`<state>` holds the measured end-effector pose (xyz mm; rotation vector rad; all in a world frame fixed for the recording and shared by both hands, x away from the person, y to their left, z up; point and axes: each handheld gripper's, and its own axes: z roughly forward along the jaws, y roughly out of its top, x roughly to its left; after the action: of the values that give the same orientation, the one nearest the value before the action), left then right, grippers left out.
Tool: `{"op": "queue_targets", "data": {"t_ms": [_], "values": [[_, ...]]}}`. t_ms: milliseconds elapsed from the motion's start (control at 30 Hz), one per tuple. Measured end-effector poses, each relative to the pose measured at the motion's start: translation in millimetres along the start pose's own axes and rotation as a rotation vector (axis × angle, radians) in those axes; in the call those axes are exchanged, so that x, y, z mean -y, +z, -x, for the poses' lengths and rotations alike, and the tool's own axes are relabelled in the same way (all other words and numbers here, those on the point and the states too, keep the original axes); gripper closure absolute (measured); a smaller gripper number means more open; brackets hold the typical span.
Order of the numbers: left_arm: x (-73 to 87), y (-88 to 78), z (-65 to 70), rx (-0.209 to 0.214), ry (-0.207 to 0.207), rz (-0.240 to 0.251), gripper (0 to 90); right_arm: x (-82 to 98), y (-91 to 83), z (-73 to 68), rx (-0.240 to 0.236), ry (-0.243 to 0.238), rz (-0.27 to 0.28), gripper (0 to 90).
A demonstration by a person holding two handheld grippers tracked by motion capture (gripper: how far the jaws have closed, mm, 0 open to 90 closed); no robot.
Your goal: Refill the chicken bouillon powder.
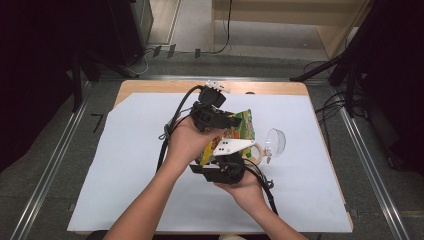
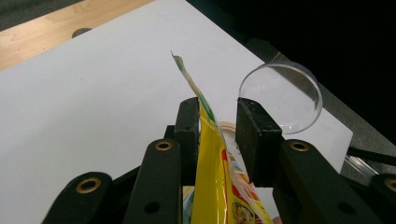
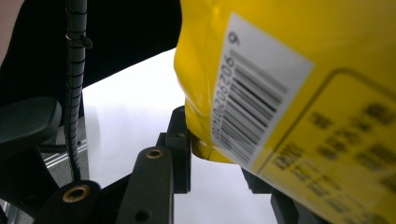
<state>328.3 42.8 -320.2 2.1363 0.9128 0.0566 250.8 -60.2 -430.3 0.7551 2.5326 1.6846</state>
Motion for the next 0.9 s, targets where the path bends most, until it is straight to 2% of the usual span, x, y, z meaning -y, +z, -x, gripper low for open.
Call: {"op": "queue_targets", "data": {"t_ms": [900], "values": [[-1.0,1.7,-2.1,0.014,-0.010,-0.001,71.1,-0.6,-1.6,-0.2,0.011,0.005,-0.011,69.4]]}}
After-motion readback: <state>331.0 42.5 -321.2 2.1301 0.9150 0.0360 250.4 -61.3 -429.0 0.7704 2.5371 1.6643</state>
